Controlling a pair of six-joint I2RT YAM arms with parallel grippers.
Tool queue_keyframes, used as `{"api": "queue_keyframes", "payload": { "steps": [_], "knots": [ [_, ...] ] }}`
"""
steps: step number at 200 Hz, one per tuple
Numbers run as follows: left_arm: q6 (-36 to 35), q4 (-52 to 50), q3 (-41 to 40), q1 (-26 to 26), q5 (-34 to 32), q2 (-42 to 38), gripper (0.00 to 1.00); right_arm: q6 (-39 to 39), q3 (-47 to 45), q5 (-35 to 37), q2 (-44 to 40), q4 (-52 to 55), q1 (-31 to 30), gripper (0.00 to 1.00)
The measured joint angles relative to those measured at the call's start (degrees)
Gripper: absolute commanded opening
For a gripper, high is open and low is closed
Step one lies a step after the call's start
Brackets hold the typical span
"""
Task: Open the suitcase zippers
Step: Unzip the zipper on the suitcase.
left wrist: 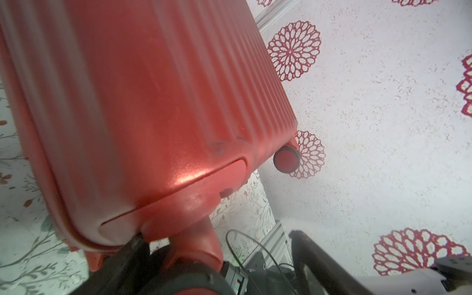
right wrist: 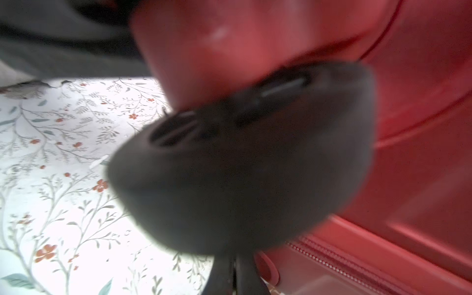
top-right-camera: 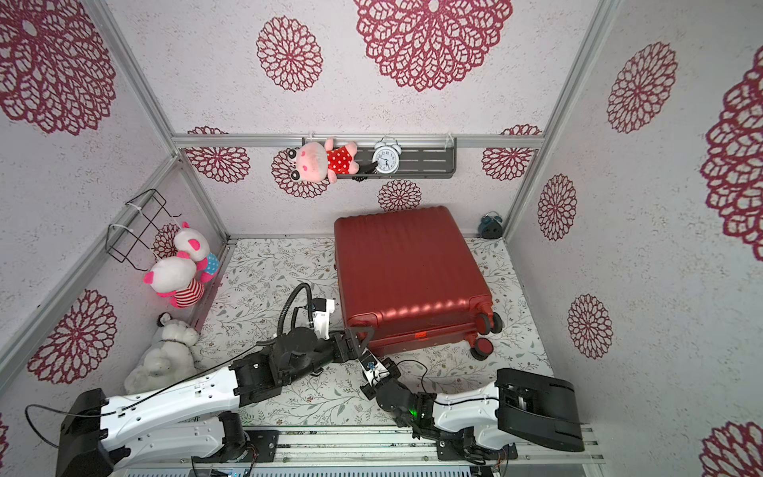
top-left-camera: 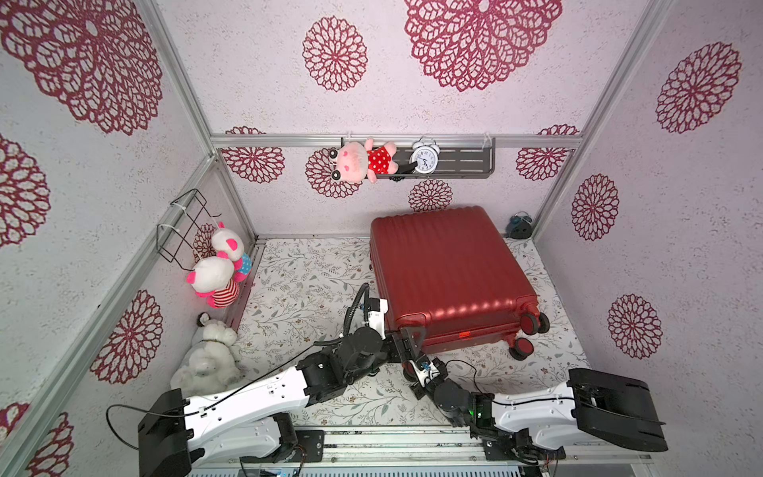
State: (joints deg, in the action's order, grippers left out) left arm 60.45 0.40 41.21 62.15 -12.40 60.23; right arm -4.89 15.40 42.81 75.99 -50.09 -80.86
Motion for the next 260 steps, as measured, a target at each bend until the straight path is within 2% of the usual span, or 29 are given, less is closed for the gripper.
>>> {"api": "queue_keyframes", "payload": {
  "steps": [32,49,87,108,131,162,211,260],
  "knots": [
    [-1.16,-3.76,-1.29,-3.87,-0.15,-8.87,0.94,-1.7,-0.33,-0.11,0.09,-0.26,-1.11,0.0],
    [-1.36,-5.57,-2.32,-6.64,0.17,-12.37,0.89,-2.08,-0.31,-0.2,0.7,-0.61,-1.22,0.0],
    [-1.4,-9.03,-7.74,-11.96,2.16,-17.75,0.58,-2.49,0.5,0.07,2.08,-0.9,-1.49,0.0],
    [-0.72,-9.35,-11.45,-14.75,3.82,-18.25,0.48,-2.75,0.7,0.09,2.12,-0.52,-1.66,0.0],
    [0.55,-7.08,-15.78,-16.9,6.29,-14.91,0.37,-2.95,1.05,0.48,1.77,0.59,-1.84,0.0],
    [1.68,-1.68,-17.77,-17.2,9.92,-4.11,0.27,-3.32,2.1,1.4,0.81,3.87,-2.47,0.0],
    [2.47,9.16,-17.16,-17.22,14.45,8.76,0.2,-2.36,3.41,1.84,0.37,6.71,-5.09,0.0],
    [3.93,15.32,-16.96,-17.75,14.71,17.27,0.16,0.74,3.48,2.32,0.52,6.69,-5.7,0.0]
  ]
}}
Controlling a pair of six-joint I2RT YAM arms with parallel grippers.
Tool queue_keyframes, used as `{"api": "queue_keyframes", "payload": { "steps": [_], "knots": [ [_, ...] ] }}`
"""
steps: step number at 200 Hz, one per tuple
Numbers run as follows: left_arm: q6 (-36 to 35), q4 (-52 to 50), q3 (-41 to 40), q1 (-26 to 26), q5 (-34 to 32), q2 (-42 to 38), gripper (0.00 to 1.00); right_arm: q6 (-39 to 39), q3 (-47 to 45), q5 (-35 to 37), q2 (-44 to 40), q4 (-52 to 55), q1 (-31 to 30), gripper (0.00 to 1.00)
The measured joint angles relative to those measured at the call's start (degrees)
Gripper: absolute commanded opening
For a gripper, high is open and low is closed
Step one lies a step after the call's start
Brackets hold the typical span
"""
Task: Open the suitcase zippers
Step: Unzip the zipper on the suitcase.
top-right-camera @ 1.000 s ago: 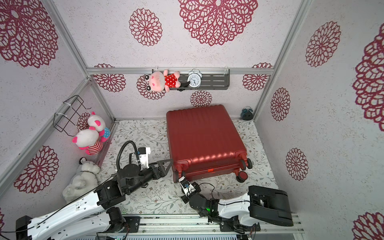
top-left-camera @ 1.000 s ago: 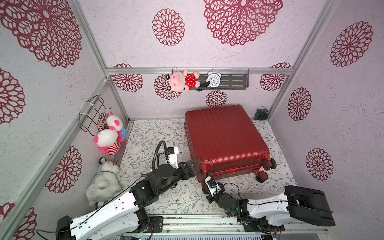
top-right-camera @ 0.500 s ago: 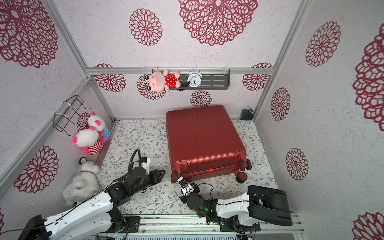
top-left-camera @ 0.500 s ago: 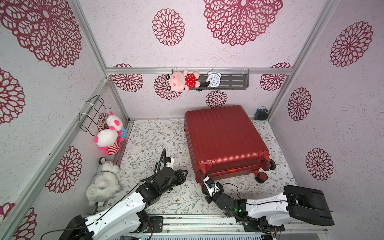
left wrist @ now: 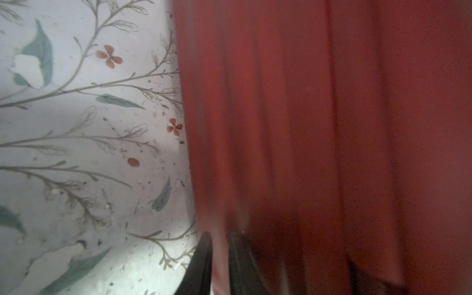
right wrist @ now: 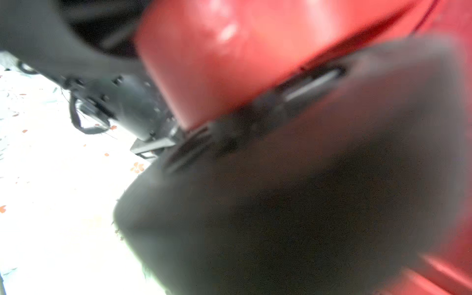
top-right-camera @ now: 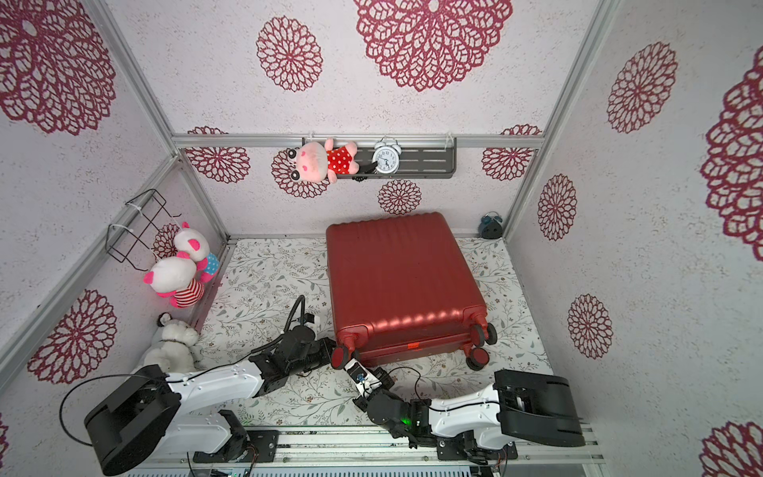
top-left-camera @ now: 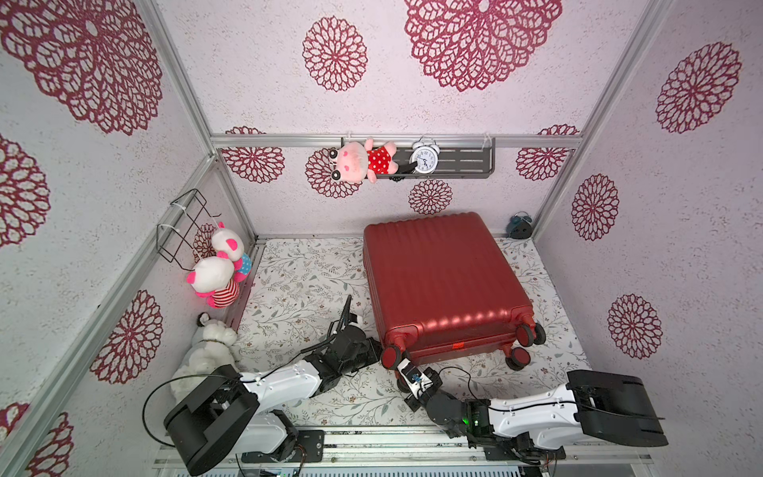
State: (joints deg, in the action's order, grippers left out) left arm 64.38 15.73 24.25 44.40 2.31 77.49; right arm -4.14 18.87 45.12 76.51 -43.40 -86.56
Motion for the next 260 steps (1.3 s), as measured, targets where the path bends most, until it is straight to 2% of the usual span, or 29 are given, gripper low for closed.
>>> {"api": "queue_keyframes", "payload": {
  "steps": [45,152,211,260],
  "knots": [
    [0.92,1.62,0.39,1.53,-1.29,5.01,0.14,2.71,0.42,0.98,2.91,-3.5,-0.13,0.0],
    [1.68,4.15,0.92,3.04,-7.48,7.21,0.13,1.97,5.38,3.08,15.76,-16.04,1.36,0.0],
    [1.6,5.29,0.39,3.21,-8.07,7.08,0.13,1.25,5.75,4.61,17.66,-18.95,1.29,0.0],
    [1.73,10.14,-2.29,3.78,-8.41,6.73,0.12,0.98,5.81,4.79,19.82,-22.56,1.31,0.0]
  ]
}}
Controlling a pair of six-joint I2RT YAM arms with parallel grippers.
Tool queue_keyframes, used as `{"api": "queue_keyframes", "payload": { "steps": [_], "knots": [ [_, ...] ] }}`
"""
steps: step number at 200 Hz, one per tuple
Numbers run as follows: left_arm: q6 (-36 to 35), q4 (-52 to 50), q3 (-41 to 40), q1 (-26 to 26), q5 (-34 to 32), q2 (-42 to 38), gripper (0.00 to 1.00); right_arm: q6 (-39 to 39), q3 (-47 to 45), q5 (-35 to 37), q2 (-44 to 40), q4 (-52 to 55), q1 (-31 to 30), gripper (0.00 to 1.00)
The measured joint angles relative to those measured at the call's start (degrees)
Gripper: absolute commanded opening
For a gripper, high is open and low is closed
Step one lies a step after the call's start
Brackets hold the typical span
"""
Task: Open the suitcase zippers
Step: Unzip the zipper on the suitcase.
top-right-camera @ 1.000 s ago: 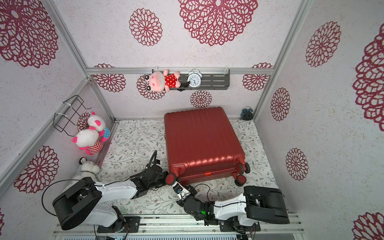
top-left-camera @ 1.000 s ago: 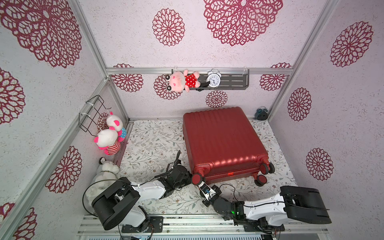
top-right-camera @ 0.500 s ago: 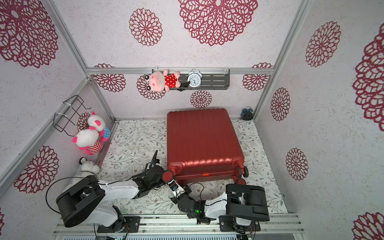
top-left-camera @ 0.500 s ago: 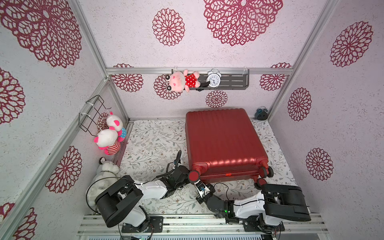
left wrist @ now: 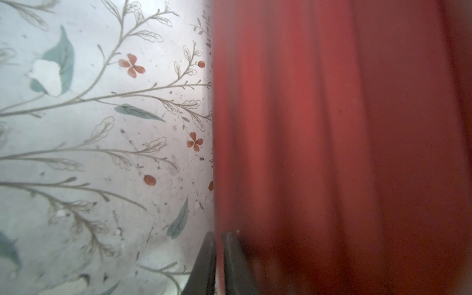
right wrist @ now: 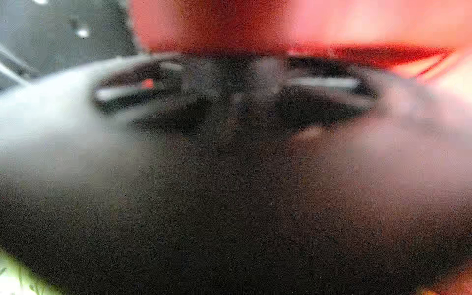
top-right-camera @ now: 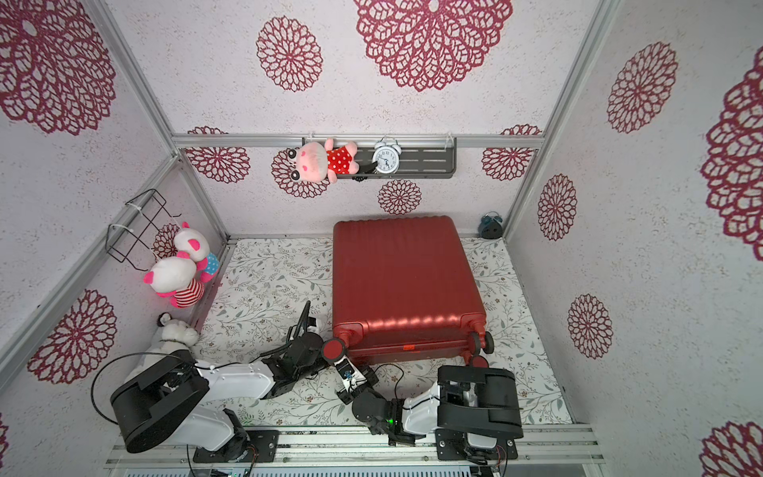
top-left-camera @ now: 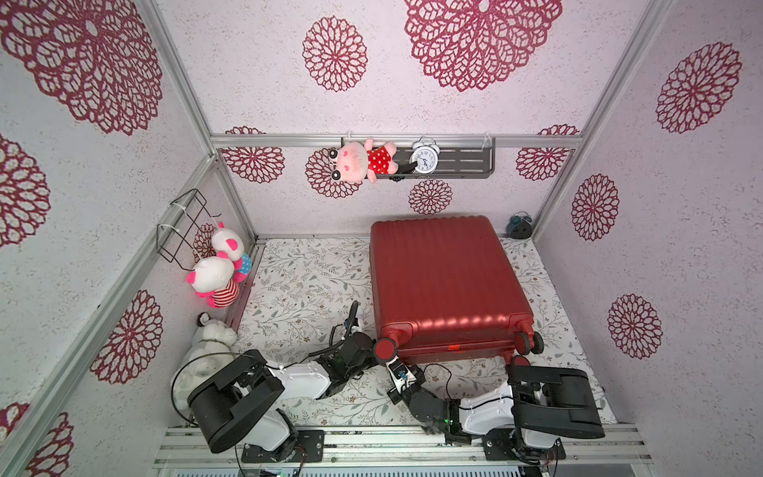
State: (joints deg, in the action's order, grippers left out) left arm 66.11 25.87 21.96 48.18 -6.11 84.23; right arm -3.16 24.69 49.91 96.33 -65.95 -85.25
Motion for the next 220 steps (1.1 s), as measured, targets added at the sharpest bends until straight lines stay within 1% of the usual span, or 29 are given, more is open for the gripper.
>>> {"api": "queue_keyframes", "payload": {
  "steps": [36,57,81,119,138,161,193,209,220],
  "knots": [
    [0.42,2.78,-2.49,0.33,-0.26,-1.31,0.12,-1.16,1.75,0.07,1.27,0.24,0.87,0.0],
    [0.22,1.86,-4.37,0.7,-1.03,-5.81,0.13,-1.57,2.47,-1.05,1.49,0.59,1.55,0.0],
    [-0.37,-0.87,-4.76,0.98,-2.32,-11.41,0.13,-1.97,3.41,-1.75,1.77,1.57,2.08,0.0],
    [-1.16,-4.48,-4.79,1.09,-4.24,-16.63,0.13,-2.51,5.51,-1.97,2.78,3.04,2.64,0.0],
    [-1.49,-8.52,-4.68,1.62,-4.74,-21.4,0.13,-3.04,6.05,-2.54,2.97,3.54,2.93,0.0],
    [-2.45,-17.97,-3.15,2.23,-6.32,-30.18,0.15,-4.11,6.14,-2.82,2.97,3.58,3.06,0.0],
    [-4.46,-29.57,1.73,1.79,-8.46,-42.21,0.18,-5.01,6.14,-3.76,2.97,3.78,3.3,0.0],
    [-5.64,-33.42,4.46,0.68,-8.39,-45.13,0.19,-5.11,6.14,-3.93,2.97,3.76,3.37,0.0],
    [-6.36,-34.91,5.86,-0.63,-7.91,-45.68,0.19,-5.11,6.14,-4.07,2.97,3.78,3.37,0.0]
  ]
}}
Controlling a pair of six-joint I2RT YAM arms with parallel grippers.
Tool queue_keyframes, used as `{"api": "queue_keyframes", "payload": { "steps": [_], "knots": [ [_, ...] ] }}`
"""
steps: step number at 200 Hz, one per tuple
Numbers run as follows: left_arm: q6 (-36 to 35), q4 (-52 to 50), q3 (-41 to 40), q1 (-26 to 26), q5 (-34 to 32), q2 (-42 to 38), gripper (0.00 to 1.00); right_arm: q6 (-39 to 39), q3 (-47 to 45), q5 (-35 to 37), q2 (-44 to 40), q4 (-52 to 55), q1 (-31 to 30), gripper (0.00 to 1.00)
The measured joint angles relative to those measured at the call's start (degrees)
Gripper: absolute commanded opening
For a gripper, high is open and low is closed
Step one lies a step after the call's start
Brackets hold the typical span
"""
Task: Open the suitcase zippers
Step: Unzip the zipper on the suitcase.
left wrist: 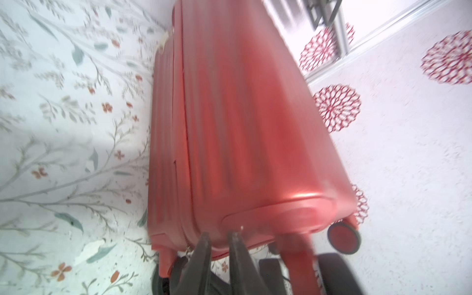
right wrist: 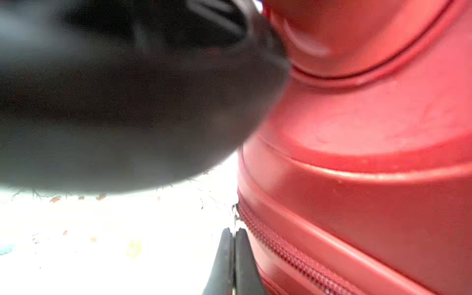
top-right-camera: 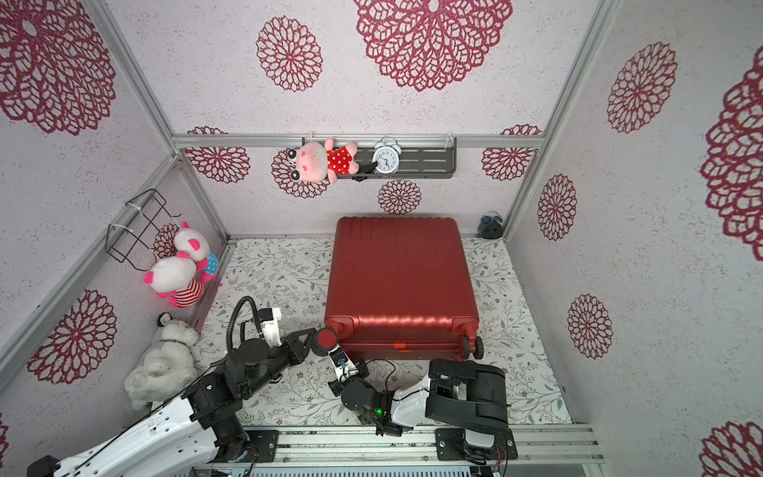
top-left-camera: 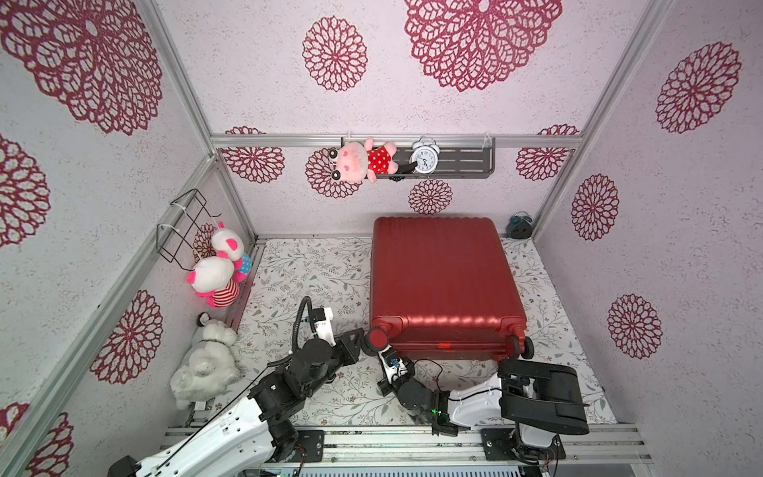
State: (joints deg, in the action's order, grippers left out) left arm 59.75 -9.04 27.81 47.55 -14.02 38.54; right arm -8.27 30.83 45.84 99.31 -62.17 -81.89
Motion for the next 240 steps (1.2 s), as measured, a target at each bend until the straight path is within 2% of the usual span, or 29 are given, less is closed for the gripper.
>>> {"api": "queue_keyframes", "payload": {
  "steps": [19,52,93,185,222,240],
  "knots": [
    [-1.05,-1.66,1.62,-2.89,2.23,2.12,0.18,0.0,0.0,-0.07,0.0,-0.02,0.07,0.0],
    [-2.64,-1.57,3.41,-8.28,9.51,11.82,0.15,0.0,0.0,-0.15,0.02,-0.09,0.07,0.0],
    [-2.56,1.62,4.81,-9.25,16.96,20.5,0.12,-0.35,-0.02,-0.39,0.28,-0.83,0.11,0.0],
    [-0.46,3.54,5.6,-5.81,11.17,23.02,0.1,-0.42,0.35,0.39,1.49,-2.73,0.79,0.0],
    [0.37,3.08,5.6,-5.6,9.79,22.14,0.1,-1.16,0.76,-0.17,1.49,-2.08,1.18,0.11],
    [0.15,1.73,5.6,-5.38,8.81,20.39,0.11,-3.23,0.76,-2.49,1.49,-2.08,1.25,0.2]
  ]
}}
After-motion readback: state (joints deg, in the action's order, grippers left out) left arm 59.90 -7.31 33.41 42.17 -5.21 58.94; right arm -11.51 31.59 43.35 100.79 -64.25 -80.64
